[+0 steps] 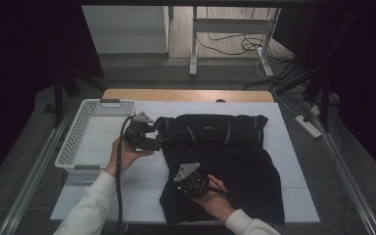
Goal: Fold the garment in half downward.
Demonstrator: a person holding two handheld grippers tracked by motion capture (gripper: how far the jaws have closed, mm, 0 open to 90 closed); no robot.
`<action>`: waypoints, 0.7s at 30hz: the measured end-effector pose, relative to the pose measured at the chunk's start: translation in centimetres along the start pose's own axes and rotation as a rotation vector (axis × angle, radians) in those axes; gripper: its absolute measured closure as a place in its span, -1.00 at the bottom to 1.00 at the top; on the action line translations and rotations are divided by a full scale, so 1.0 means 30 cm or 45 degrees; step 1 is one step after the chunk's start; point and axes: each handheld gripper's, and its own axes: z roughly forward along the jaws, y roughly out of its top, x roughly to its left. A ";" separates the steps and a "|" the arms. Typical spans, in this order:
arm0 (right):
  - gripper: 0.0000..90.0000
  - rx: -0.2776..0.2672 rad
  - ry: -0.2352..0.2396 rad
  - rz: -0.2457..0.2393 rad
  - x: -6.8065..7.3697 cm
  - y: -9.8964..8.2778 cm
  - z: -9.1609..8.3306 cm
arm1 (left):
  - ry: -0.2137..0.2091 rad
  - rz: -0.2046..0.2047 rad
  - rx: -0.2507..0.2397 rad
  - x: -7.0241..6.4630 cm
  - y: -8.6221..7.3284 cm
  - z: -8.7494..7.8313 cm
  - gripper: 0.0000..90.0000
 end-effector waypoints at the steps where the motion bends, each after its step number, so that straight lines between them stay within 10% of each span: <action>1: 0.81 -0.005 -0.001 -0.007 0.000 -0.002 -0.002 | -0.001 0.002 0.001 -0.001 0.000 0.000 -0.49; 21: 0.94 0.041 -0.024 0.123 -0.093 -0.170 -0.203 | 0.001 0.000 0.001 0.004 -0.001 -0.001 -0.49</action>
